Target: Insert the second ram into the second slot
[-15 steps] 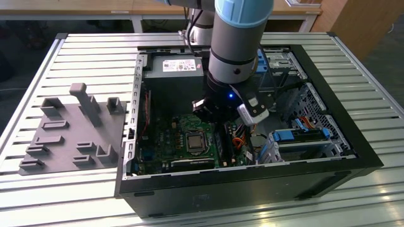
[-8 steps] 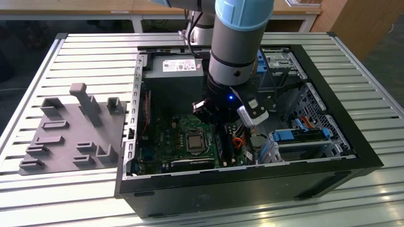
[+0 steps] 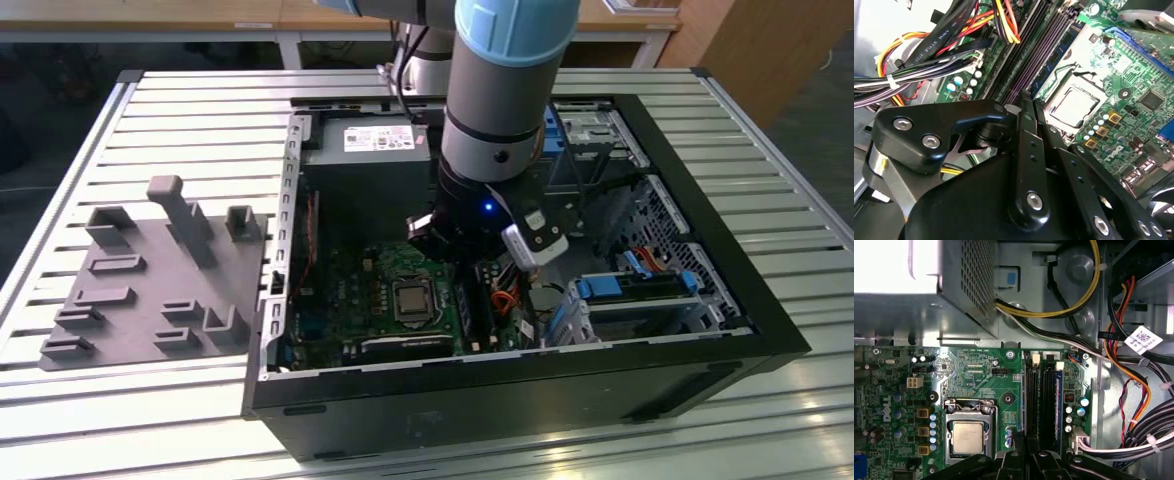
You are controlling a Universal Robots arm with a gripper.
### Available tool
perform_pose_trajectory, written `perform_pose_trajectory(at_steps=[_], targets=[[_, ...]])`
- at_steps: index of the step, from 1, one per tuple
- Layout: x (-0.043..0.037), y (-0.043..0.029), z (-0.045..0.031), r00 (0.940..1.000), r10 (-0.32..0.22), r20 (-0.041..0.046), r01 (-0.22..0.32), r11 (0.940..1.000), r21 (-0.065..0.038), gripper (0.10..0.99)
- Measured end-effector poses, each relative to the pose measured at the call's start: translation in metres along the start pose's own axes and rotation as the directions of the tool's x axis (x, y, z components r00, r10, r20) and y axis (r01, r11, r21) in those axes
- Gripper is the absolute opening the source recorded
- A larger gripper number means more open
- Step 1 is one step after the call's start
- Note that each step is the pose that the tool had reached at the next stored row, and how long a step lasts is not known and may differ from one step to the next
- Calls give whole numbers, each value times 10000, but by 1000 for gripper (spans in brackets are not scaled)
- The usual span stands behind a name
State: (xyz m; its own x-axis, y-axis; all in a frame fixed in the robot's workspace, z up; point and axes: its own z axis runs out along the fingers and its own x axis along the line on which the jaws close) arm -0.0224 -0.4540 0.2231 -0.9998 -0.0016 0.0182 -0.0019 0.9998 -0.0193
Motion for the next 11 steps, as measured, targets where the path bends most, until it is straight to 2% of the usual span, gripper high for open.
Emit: perform_pose_trajectory(at_steps=[11], targets=[[0,-11,8,9998,-190,3,190,9998,6,133]])
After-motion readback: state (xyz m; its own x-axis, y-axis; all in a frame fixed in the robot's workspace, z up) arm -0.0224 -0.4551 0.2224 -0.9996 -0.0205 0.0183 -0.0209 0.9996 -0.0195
